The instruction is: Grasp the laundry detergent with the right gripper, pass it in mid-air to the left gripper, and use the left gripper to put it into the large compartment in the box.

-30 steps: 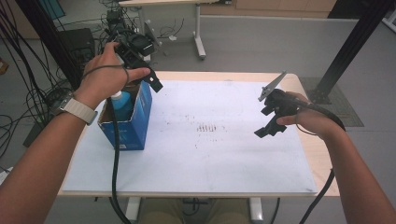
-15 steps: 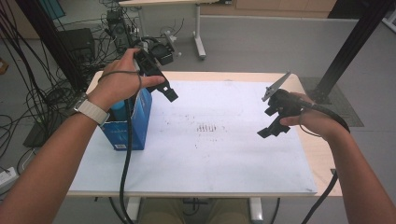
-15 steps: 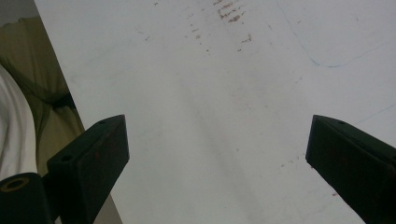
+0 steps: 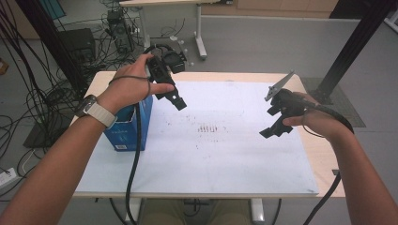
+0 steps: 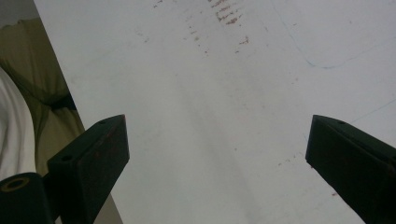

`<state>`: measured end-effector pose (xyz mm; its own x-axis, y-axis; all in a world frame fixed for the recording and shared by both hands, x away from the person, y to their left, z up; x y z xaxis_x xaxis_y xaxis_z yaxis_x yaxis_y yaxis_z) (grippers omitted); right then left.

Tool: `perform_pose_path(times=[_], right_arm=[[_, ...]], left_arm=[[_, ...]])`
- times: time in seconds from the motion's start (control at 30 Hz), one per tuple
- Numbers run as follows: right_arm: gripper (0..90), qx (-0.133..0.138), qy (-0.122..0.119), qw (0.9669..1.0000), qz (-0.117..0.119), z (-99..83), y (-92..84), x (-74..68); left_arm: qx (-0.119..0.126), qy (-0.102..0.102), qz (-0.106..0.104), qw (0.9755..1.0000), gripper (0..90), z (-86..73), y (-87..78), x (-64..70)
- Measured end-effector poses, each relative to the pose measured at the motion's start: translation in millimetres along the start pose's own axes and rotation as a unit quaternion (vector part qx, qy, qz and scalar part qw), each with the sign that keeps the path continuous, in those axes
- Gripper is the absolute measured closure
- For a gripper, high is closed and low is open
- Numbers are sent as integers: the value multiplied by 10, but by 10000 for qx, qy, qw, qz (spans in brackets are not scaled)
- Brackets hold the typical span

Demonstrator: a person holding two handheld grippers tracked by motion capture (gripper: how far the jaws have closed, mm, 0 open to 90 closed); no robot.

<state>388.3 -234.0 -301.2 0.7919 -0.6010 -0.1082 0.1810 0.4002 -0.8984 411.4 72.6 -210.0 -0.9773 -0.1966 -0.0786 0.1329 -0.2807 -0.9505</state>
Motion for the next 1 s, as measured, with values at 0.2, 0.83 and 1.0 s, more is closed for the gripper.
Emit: perform_pose_path(times=[0.2, 0.83, 1.0], right_arm=[[59, -1, 22, 10000, -3, -16, 6, 11], [57, 23, 49, 10000, -9, 1, 37, 15], [57, 40, 72, 10000, -8, -11, 46, 23]], left_arm=[[-11, 209, -117, 9997, 77, 36, 54, 47], [57, 713, -562, 9959, 81, 131, 388, 219], [74, 745, -574, 9955, 82, 147, 414, 239]])
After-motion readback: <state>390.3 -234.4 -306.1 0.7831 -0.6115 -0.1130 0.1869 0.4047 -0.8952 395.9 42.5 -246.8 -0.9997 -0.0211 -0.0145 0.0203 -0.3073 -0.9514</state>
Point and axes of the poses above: each handheld gripper's, and its own axes: y roughly forward along the jaws, z roughly out of its top, x roughly to its right, the point moved 4 cm from there along y, roughly forward along the jaws, and after that the axes turned 12 degrees about y, right-handed, at the moved point
